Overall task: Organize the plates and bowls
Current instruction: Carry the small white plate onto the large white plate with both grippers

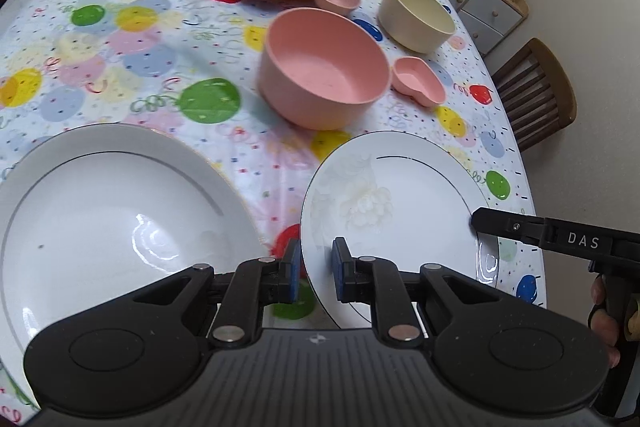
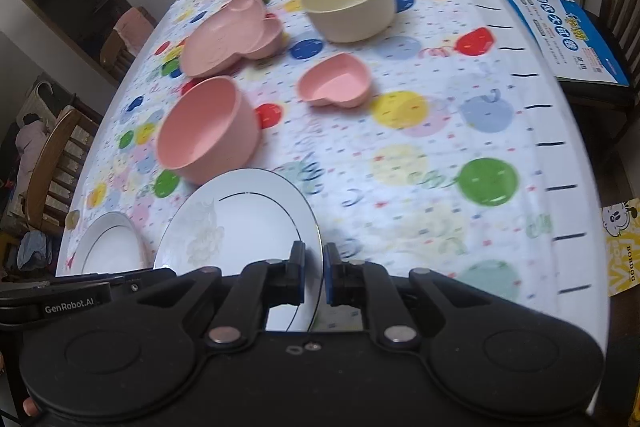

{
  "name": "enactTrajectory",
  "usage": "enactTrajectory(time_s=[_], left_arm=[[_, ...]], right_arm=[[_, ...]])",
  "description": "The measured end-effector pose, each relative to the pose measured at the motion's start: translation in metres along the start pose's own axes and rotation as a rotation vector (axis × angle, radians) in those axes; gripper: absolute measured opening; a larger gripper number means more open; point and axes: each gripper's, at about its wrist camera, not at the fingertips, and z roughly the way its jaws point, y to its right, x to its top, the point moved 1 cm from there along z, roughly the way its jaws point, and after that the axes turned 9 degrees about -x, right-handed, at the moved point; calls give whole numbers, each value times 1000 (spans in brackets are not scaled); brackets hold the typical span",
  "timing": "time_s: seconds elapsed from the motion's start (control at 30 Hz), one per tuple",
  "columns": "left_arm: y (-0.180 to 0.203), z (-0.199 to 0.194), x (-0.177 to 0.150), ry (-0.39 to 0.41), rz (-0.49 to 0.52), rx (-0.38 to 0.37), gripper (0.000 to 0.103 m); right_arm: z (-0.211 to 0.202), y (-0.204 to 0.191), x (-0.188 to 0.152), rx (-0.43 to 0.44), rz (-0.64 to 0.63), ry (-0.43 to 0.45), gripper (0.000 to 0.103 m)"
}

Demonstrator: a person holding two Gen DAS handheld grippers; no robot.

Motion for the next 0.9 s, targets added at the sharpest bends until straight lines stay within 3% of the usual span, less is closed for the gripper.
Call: enactTrajectory(time_s=[0.5,0.9], left_arm=[[-80,-58,-10,14,-25,42,16],[-133,-81,-20,-10,-46,70,16]], right_arm=[[11,-93,-30,30,-29,-9,8],[28,-151,-50,52,-51,-34,8]])
